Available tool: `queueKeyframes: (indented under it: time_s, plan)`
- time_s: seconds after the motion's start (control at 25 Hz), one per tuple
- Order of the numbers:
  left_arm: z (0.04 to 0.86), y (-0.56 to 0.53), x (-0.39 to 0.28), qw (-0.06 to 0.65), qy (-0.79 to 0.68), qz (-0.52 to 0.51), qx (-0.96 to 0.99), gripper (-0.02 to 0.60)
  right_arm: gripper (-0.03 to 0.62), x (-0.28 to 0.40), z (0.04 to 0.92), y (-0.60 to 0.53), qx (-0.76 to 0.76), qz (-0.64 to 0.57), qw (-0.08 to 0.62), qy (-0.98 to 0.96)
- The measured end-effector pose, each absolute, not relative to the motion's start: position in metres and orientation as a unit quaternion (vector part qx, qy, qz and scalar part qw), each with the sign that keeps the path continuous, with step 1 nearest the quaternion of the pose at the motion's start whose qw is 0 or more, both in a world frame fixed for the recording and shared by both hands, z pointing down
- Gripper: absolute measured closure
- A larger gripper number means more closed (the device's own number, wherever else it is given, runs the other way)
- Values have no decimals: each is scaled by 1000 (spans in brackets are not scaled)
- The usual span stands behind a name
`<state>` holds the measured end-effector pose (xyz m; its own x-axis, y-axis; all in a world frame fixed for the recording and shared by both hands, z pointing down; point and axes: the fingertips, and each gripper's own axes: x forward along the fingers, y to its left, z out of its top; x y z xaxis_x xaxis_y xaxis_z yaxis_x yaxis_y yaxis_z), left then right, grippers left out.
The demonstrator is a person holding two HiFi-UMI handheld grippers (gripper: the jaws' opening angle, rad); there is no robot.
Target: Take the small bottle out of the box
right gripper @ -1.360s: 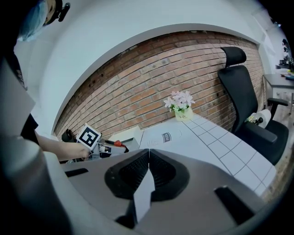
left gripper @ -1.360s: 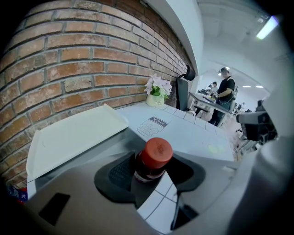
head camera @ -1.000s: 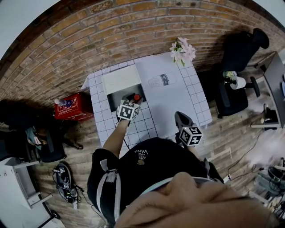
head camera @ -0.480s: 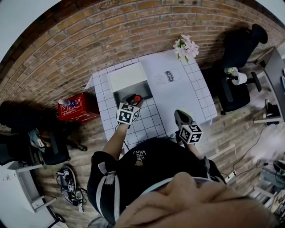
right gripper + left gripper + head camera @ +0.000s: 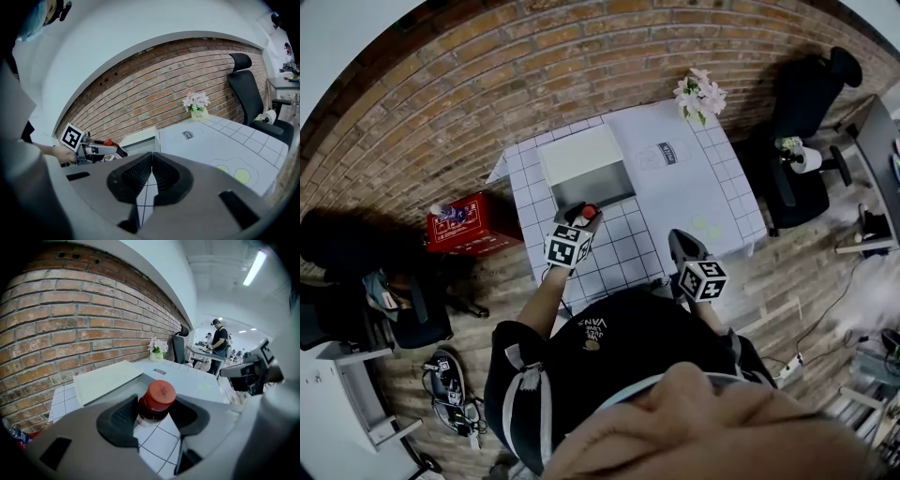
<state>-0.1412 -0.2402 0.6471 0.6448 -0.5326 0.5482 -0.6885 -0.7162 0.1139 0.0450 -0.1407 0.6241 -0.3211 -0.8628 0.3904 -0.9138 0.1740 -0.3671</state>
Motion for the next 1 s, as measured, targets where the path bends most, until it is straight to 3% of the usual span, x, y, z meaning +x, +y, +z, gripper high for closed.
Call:
queueKeyframes:
  time_s: [1.0]
  plan:
    - [621, -157, -143, 188, -416, 189, 869, 373, 591, 49, 608, -127, 513, 258, 77, -815]
